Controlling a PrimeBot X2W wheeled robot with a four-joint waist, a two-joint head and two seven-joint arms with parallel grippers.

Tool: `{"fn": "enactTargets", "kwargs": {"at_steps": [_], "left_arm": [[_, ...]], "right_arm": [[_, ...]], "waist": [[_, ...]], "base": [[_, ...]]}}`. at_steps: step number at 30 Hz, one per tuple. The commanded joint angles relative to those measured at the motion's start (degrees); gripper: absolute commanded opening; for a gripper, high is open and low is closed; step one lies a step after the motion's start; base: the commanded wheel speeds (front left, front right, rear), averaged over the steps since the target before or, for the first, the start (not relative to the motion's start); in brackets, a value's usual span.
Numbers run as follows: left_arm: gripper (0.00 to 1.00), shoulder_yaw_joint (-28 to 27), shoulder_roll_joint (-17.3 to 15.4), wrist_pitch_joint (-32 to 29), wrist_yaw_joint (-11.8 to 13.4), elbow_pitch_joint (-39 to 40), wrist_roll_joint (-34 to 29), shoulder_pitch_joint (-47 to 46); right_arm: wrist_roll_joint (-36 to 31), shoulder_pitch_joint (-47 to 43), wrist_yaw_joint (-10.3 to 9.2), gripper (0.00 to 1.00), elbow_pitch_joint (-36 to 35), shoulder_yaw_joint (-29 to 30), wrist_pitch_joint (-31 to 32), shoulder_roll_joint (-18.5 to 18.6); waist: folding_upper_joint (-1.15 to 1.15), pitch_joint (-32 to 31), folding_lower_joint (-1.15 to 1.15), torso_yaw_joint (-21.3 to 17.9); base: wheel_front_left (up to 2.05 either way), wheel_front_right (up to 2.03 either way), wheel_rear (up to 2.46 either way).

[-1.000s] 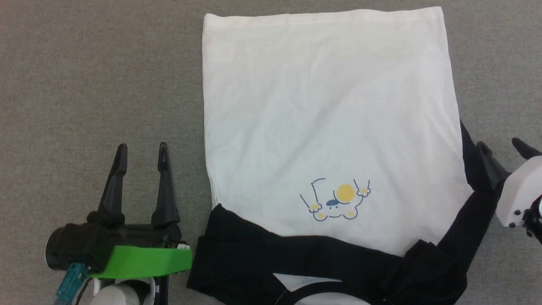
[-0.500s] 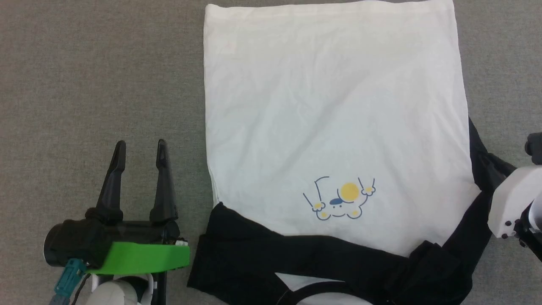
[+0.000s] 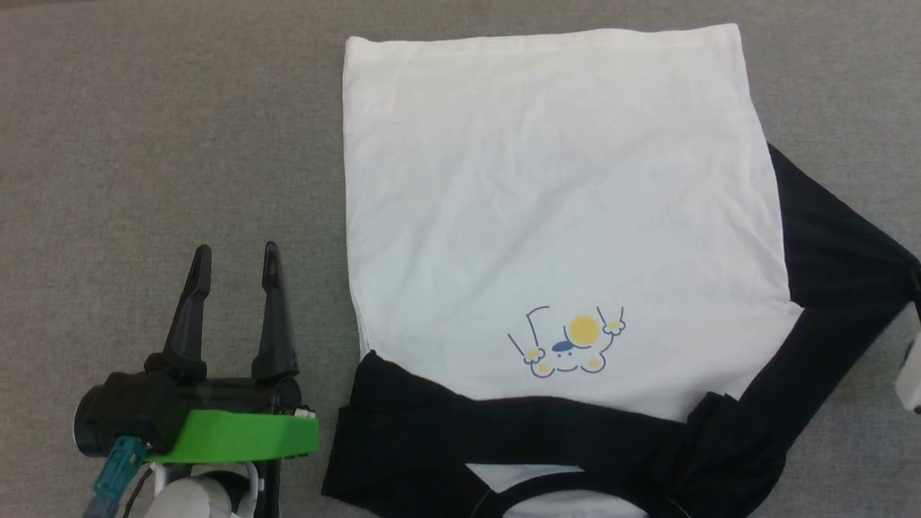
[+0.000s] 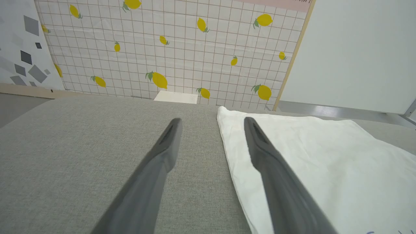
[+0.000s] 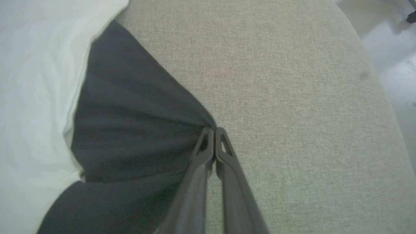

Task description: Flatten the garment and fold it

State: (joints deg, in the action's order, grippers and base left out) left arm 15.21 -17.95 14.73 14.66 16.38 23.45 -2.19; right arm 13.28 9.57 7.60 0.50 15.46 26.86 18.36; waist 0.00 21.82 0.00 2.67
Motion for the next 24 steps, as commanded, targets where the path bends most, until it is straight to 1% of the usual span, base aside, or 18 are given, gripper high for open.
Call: {"fn": "enactTargets", "kwargs": {"at_steps": [1, 5, 8, 11, 15, 16, 17, 18, 20, 24], "left_arm": [[1.0, -0.27, 0.16, 0.27, -0.09, -0.08, 0.35, 0.26], [1.0, -0.19, 0.07, 0.1, 0.04, 0.15, 0.51, 0.69], [1.0, -0.11, -0.01, -0.12, 0.16, 0.33, 0.56, 0.78], [1.0, -0.05, -0.05, -0.33, 0.34, 0.46, 0.6, 0.89], [1.0, 0.07, -0.13, -0.68, 0.54, 0.45, 0.63, 0.87], [1.0, 0.1, -0.14, -0.76, 0.58, 0.45, 0.63, 0.84], [1.0, 0.16, -0.16, -0.86, 0.61, 0.44, 0.63, 0.78], [1.0, 0.2, -0.19, -0.94, 0.62, 0.42, 0.63, 0.73], [1.0, 0.25, -0.26, -1.09, 0.64, 0.43, 0.67, 0.67], [1.0, 0.39, -0.31, -1.15, 0.6, 0.59, 0.77, 0.52]], "right_arm": [[-0.87, -1.93, -0.11, 0.0, 0.13, 2.04, -0.69, -1.4], [-2.96, -5.98, -0.11, 0.0, -0.15, 7.11, -1.19, -5.12], [-4.38, -8.97, -0.11, 0.0, -0.56, 9.28, -0.75, -8.33], [-4.97, -11.18, -0.11, 0.0, -1.27, 9.88, -0.32, -11.24], [-5.39, -12.02, -0.11, 0.0, -2.02, 9.41, -0.13, -12.98], [-5.47, -11.86, -0.11, 0.04, -2.34, 9.06, -0.34, -13.08], [-5.53, -11.38, -0.11, 0.3, -3.0, 8.78, -0.99, -13.1], [-5.47, -10.8, -0.11, 1.0, -3.67, 8.6, -1.59, -12.97], [-5.07, -9.17, -0.11, 1.0, -5.49, 7.81, -2.62, -11.94], [-3.49, -4.25, -0.11, 1.0, -8.69, 6.19, -2.78, -7.99]], "waist": [[0.0, -0.69, 0.0, -0.48], [0.0, -0.72, 0.0, -0.77], [0.0, -0.48, 0.0, -0.91], [0.0, -0.31, 0.0, -1.21], [0.0, -0.42, 0.0, -1.62], [0.0, -0.49, 0.0, -1.7], [0.0, -0.61, 0.0, -1.78], [0.0, -0.76, 0.0, -1.85], [0.0, -1.02, 0.0, -1.96], [0.0, -1.03, 0.0, -1.94]], "base": [[0.0, 0.0, 0.0], [0.0, 0.0, 0.0], [0.0, 0.0, 0.0], [0.0, 0.0, 0.0], [0.0, 0.0, 0.0], [0.0, 0.0, 0.0], [0.0, 0.0, 0.0], [0.0, 0.0, 0.0], [0.0, 0.0, 0.0], [0.0, 0.0, 0.0]]}}
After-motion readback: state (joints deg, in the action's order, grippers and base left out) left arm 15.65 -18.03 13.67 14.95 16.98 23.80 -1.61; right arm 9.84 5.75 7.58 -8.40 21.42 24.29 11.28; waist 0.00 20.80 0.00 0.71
